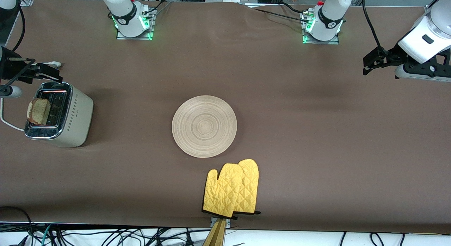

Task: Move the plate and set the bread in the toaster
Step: 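Open the right gripper and raise it away from the toaster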

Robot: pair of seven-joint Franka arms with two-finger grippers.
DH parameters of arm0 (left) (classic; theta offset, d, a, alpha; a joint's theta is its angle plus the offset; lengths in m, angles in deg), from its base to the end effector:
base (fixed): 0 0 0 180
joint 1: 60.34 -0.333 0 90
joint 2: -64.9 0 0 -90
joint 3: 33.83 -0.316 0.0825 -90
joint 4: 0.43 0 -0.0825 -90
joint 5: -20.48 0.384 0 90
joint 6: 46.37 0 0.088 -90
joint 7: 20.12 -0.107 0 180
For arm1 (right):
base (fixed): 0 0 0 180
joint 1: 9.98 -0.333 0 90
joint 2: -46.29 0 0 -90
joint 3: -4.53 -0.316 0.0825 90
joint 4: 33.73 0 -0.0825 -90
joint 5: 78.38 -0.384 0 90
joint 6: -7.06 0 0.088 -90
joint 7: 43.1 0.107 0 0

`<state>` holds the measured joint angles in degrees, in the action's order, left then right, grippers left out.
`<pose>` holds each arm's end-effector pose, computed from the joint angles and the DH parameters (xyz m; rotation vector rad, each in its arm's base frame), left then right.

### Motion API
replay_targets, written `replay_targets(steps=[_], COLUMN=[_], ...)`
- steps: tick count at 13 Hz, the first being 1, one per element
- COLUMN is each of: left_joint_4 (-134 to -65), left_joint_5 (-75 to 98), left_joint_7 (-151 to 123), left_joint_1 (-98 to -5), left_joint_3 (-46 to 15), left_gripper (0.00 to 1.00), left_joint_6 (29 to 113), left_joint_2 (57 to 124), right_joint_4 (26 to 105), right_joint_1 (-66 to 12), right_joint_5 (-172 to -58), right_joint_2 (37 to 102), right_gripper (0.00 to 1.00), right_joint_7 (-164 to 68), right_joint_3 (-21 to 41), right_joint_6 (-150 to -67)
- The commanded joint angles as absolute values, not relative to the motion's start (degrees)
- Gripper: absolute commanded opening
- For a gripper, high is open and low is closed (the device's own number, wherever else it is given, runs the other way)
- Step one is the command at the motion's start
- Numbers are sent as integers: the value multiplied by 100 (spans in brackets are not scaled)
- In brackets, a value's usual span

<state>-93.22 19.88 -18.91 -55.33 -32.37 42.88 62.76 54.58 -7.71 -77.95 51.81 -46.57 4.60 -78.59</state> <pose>0.5373 -0.0623 0.6209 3.1302 -0.1438 -0.0392 0.5725 -0.0242 0.5778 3.1330 0.0308 -0.2244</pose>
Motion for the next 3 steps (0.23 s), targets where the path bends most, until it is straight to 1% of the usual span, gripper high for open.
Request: replay_targets(steps=[1,3], left_joint_4=[-9201,-9201], left_joint_5=[2039,2048], left_joint_7=[-1986,-1986], left_joint_1=[-5524,-5524], left_joint_3=[-3242,-3242], left_gripper=[100,100], left_joint_6=[4240,4231], left_joint_2=[6314,6314], right_joint_4=[5311,5311], right_joint_1=[-664,-664], right_joint_5=[-7767,-7767], right_joint_2=[5244,5244], right_gripper=[100,100], right_joint_7=[-4600,-4592], right_joint_3=[374,374], right_joint_6=[-7820,-7811])
